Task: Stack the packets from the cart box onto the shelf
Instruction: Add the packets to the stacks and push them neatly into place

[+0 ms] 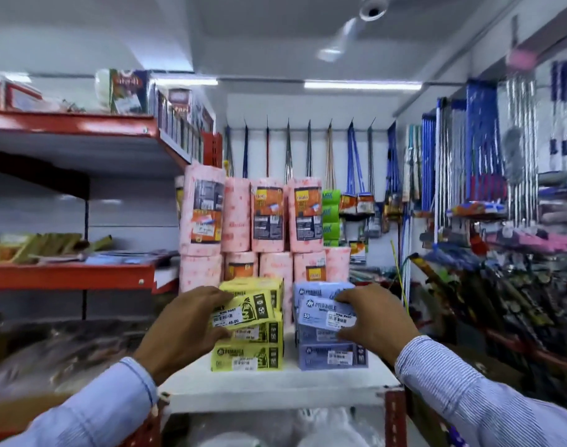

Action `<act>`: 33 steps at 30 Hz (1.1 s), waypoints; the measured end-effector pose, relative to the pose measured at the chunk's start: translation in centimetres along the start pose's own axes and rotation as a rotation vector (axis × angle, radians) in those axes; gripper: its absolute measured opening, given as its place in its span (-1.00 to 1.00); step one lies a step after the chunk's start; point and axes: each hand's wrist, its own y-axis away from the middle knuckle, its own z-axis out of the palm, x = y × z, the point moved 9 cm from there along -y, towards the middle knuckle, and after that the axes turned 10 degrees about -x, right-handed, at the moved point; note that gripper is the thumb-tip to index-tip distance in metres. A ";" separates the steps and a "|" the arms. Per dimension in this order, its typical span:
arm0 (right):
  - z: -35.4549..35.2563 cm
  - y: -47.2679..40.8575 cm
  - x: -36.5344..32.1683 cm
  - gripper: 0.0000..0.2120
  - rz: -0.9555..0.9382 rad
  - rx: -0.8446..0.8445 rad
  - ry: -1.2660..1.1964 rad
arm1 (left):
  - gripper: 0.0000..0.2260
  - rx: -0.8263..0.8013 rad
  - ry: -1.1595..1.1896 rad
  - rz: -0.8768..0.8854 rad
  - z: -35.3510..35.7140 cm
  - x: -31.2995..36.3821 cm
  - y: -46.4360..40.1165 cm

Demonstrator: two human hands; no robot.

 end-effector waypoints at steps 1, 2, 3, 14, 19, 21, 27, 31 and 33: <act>0.1 -0.7 0.4 -0.58 0.011 0.006 0.011 | -0.46 0.004 -0.012 0.011 0.4 0.0 -0.9; 0.3 -1.3 0.7 -0.54 0.018 0.014 0.014 | -0.46 0.011 -0.024 0.022 0.7 -0.1 -1.8; 0.5 -1.9 1.0 -0.50 0.025 0.021 0.016 | -0.46 0.014 -0.032 0.028 1.2 -0.3 -2.6; 4.2 -5.9 2.0 -0.57 0.053 -0.014 0.014 | -0.49 -0.037 -0.047 0.038 5.3 -2.3 -7.1; 4.6 -6.1 2.7 -0.62 0.070 -0.009 -0.014 | -0.51 -0.051 0.003 0.036 6.2 -2.9 -7.2; 4.7 -6.2 2.8 -0.65 0.070 0.002 -0.024 | -0.51 -0.056 0.035 0.030 6.4 -3.2 -7.2; 5.0 -5.3 -1.7 -0.49 -0.084 0.176 -0.077 | -0.49 -0.037 0.068 0.036 7.2 -3.5 -6.3; 6.8 -4.9 -7.5 -0.37 -0.258 0.315 0.045 | -0.46 0.036 -0.050 0.082 7.3 -3.3 -5.2; 8.1 -5.4 -9.3 -0.34 -0.291 0.323 0.025 | -0.42 0.047 -0.085 0.067 7.5 -3.9 -4.7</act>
